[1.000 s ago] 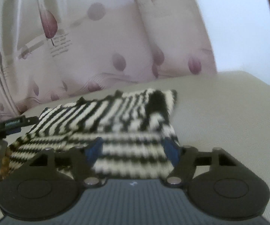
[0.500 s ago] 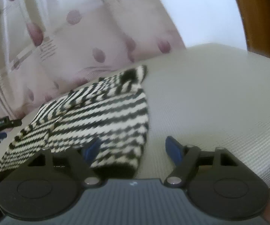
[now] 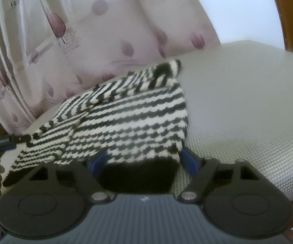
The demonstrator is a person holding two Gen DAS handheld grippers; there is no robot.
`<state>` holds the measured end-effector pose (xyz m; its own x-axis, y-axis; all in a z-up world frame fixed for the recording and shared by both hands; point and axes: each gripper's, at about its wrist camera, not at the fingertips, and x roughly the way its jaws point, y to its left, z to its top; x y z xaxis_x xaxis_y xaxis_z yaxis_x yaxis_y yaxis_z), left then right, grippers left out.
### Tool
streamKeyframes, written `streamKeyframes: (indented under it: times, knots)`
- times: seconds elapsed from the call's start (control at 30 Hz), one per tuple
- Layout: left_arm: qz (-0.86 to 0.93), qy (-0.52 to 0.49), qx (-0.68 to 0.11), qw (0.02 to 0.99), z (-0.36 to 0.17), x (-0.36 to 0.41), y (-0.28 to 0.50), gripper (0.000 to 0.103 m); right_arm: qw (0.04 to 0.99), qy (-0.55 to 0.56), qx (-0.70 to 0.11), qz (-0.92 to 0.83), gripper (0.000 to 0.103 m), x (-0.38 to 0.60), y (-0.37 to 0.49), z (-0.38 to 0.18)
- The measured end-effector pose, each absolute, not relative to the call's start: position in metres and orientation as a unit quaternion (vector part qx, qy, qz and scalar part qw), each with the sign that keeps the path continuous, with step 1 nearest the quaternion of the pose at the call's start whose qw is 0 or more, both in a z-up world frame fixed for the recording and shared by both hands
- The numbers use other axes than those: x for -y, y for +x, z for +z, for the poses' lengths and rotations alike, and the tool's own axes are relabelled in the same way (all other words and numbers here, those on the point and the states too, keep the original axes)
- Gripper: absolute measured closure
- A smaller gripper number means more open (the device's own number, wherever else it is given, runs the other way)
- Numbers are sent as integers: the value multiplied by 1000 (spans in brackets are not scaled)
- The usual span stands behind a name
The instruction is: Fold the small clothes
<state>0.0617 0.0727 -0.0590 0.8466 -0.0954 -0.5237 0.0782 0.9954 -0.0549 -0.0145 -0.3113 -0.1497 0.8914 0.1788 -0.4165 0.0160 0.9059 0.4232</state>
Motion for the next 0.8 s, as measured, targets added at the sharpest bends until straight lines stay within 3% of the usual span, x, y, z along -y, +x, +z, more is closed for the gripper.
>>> streamKeyframes:
  times: [0.17,0.43,0.6,0.67,0.73,0.77,0.8]
  knots:
    - [-91,-88,-308,943,-64,-124,56,2,946,234,-219,49,24,316,-16,-152]
    - [-132,-136,-324,927,-79,-160,47,29,942,245,-220,59,23,319,-17,-153]
    - [-185,-175,-328,910,-84,-159,41,32,937,256,-223,81,23,327,-16,-153]
    - [-196,-190,-324,906,-88,-158,38,44,936,255,-225,87,23,329,-15,-153]
    - [-195,-203,-328,902,-93,-158,37,84,936,256,-225,91,23,329,-13,-152]
    - [-194,-214,-331,898,-97,-160,38,87,935,258,-226,92,24,330,-12,-152]
    - [-198,-235,-329,893,-100,-165,39,87,934,259,-227,90,33,331,-11,-153]
